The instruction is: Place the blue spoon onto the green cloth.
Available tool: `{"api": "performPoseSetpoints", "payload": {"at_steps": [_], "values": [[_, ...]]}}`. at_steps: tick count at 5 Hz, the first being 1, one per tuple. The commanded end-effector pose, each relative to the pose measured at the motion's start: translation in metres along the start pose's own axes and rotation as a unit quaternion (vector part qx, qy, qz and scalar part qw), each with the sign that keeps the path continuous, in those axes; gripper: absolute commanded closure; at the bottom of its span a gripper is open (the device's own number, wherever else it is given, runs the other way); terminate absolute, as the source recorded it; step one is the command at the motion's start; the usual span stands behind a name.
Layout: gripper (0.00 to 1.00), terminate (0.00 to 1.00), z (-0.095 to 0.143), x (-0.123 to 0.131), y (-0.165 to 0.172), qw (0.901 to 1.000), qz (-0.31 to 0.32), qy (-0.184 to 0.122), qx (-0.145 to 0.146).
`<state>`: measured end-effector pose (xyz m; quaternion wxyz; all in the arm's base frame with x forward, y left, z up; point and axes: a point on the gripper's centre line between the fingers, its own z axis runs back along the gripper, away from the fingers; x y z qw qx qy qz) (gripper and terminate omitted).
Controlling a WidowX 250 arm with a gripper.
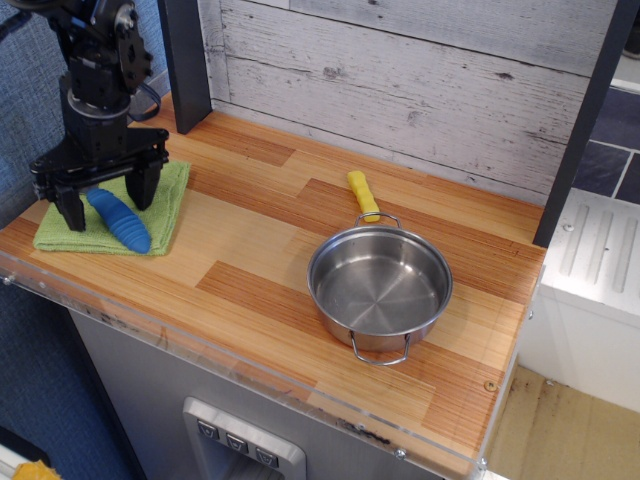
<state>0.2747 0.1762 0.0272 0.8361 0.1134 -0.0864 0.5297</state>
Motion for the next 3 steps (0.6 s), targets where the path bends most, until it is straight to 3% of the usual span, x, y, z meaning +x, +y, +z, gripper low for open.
{"api": "performPoseSetpoints", "payload": {"at_steps": [1, 2, 3], "values": [[0.0, 0.0, 0.074, 0.02, -0.012, 0.9942, 0.012, -0.072, -0.08], [0.0, 0.0, 0.098, 0.02, -0.013, 0.991, 0.011, -0.087, -0.101], [0.0, 0.0, 0.103, 0.019, -0.013, 0.9906, -0.016, -0.066, -0.118]]}}
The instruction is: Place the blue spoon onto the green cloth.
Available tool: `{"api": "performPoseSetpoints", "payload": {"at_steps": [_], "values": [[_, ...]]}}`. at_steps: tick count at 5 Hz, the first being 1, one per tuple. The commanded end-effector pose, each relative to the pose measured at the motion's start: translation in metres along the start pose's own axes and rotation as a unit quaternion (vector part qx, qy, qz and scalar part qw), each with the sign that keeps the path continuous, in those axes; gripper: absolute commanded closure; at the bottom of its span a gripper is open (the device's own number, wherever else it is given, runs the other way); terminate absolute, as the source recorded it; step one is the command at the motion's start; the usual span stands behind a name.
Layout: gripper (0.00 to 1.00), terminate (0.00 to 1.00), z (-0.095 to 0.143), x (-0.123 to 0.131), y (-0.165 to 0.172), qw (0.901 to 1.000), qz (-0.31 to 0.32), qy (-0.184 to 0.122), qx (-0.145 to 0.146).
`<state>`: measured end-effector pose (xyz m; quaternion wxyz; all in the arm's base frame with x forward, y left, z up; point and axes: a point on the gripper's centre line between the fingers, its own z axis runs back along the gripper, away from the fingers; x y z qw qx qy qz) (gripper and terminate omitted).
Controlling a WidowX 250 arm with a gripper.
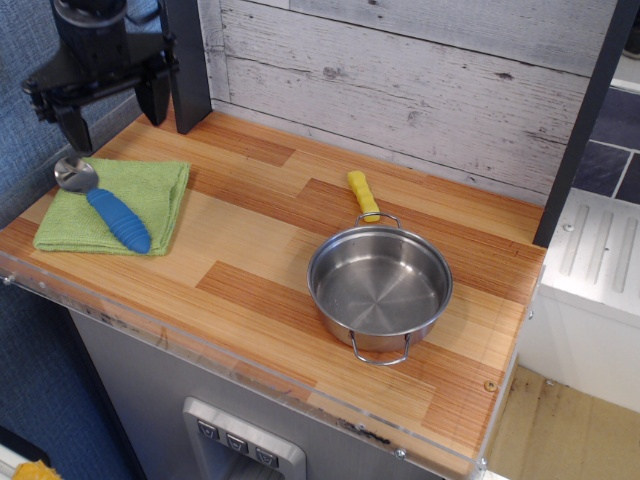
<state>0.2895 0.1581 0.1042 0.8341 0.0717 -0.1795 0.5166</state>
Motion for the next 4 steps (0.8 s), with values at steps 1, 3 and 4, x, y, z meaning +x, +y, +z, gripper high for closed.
{"api": "performPoseSetpoints", "payload": {"at_steps": [1, 3, 4], "values": [[0.0, 0.0, 0.0225, 0.0111, -0.0041, 0.9992, -0.019, -0.007, -0.035], [0.0, 0.0, 0.0225, 0.0111, -0.0041, 0.9992, -0.019, -0.007, -0.035], [0.0, 1.0, 0.0225, 0.0111, -0.0041, 0.9992, -0.019, -0.007, -0.035]]}}
